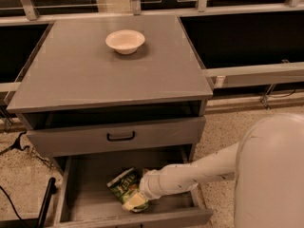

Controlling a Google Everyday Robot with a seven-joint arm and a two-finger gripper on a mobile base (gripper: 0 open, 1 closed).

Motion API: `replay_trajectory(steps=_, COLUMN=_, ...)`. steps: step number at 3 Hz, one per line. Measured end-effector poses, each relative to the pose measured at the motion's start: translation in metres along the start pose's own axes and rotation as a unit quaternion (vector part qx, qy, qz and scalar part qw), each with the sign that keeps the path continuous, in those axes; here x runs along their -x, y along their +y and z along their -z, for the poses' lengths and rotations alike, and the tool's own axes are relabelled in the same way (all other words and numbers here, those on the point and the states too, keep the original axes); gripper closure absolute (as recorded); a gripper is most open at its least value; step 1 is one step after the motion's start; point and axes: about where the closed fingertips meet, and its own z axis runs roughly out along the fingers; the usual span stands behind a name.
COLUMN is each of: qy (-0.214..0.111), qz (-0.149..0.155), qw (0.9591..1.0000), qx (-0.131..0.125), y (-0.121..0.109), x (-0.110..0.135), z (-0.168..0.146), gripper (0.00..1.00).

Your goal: Pick green jalapeno chip bag from middle drawer and place on counter

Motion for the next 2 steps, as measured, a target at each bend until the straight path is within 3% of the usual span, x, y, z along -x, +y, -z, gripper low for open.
replay_trajectory(steps=2, qy=0.011, qz=-0.005, qw=0.9999, qx=0.001, y=0.004, x=-0.0152, z=-0.0198, gripper=0.18)
